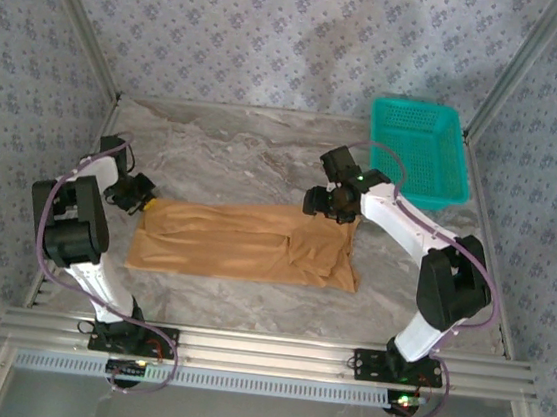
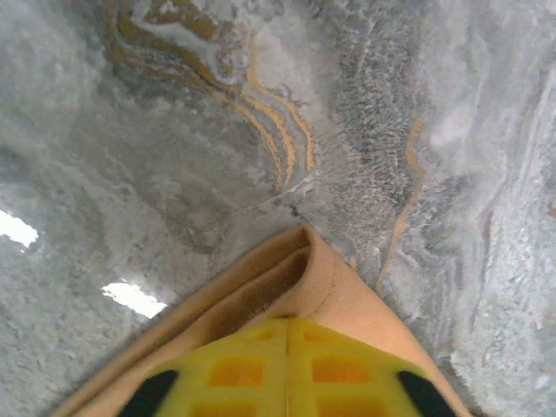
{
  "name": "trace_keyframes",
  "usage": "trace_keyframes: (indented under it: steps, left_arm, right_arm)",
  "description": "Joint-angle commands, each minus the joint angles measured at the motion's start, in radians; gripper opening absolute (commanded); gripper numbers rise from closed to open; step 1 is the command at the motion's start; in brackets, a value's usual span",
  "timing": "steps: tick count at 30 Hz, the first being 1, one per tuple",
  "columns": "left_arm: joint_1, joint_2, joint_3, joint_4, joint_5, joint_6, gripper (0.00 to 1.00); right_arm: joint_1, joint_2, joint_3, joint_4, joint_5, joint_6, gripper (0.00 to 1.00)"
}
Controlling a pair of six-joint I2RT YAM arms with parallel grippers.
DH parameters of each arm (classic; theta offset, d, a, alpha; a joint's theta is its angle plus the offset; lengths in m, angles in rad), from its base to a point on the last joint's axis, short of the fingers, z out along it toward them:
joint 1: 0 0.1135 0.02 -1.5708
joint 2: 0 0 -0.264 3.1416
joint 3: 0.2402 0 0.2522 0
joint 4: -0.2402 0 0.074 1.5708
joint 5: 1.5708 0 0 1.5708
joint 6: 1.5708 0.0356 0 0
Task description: Fold the inside-out t-shirt
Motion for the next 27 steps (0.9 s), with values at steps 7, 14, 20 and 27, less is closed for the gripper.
trace_keyframes:
  steps: [7,14,20,27]
  left_arm:
    - [0.008,-0.024,0.108,-0.058,0.074,-0.023,0.00]
    - [0.029,0.024,0.191,-0.091,0.137,-0.040,0.00]
    - [0.040,-0.007,0.134,-0.112,0.103,-0.013,0.26]
    - [0.063,-0.048,-0.026,-0.024,0.121,-0.031,0.33]
  right_arm:
    - [-0.014,0.102,-0.080,0.047,0.011,0.000,0.63]
    - [-0.008,0.212,-0.095,0.032,0.039,0.021,0.62]
    - [0.001,0.185,-0.150,0.060,0.035,0.023,0.63]
    - [0.003,0.166,-0.135,0.061,0.024,0.006,0.65]
